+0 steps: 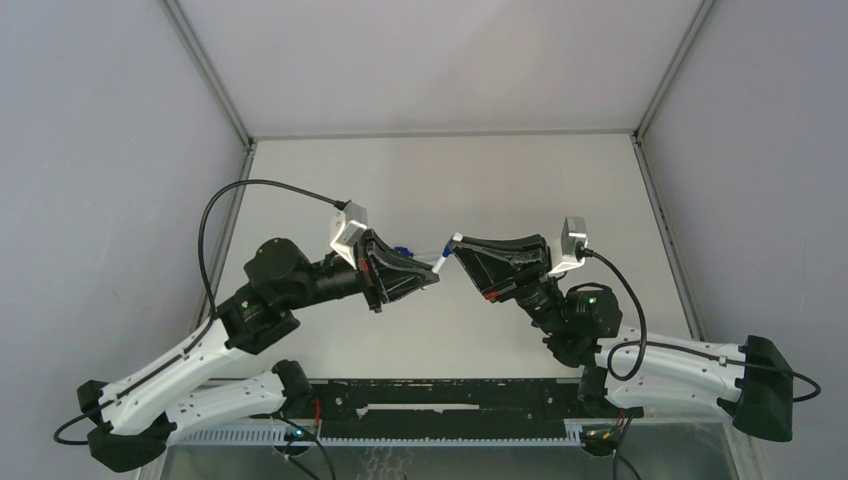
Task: Insert the pens into the pen caps
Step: Insert the pen cap onto the pen.
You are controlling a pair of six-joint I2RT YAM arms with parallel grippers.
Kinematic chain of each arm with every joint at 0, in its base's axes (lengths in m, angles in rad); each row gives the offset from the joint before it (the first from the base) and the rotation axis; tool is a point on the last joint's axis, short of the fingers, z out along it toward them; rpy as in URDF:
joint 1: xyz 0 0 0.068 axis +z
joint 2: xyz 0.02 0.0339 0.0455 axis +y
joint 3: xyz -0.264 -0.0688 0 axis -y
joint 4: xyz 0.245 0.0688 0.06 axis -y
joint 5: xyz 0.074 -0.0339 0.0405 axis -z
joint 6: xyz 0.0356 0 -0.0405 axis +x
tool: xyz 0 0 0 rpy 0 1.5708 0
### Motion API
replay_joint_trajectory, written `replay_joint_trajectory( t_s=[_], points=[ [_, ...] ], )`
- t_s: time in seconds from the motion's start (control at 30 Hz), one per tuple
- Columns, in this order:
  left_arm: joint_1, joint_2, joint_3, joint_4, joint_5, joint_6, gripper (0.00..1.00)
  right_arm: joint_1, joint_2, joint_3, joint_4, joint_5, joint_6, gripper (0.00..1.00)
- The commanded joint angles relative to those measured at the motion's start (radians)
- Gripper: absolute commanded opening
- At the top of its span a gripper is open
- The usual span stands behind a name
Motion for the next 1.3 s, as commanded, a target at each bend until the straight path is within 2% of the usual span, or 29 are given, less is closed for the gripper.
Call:
replay_joint_trajectory(
  t_s=[0.0, 0.2, 0.4, 0.63, 0.87, 1.27],
  points=[
    [0.022, -0.005, 0.087, 0.332, -0.197, 0.005, 0.00, 0.100, 0.078, -0.093, -0.345, -0.252, 0.064, 0.00],
    [0.022, -0.012, 0.089, 0.332, -0.209, 0.005, 0.00, 0.117, 0.059, -0.098, -0.405, -0.213, 0.031, 0.00],
    [0.022, -0.011, 0.088, 0.327, -0.187, 0.006, 0.00, 0.117, 0.036, -0.087, -0.386, -0.168, 0.003, 0.00],
    [0.022, -0.016, 0.058, 0.294, -0.151, 0.011, 0.00, 0.118, -0.012, 0.044, -0.425, -0.085, -0.197, 0.01],
    [0.022, -0.027, 0.035, 0.266, -0.149, 0.018, 0.00, 0.116, 0.004, 0.174, -0.406, -0.081, -0.317, 0.16],
    [0.022, -0.029, 0.023, 0.259, -0.138, 0.033, 0.00, 0.117, 0.006, 0.273, -0.368, -0.113, -0.331, 0.38]
  ],
)
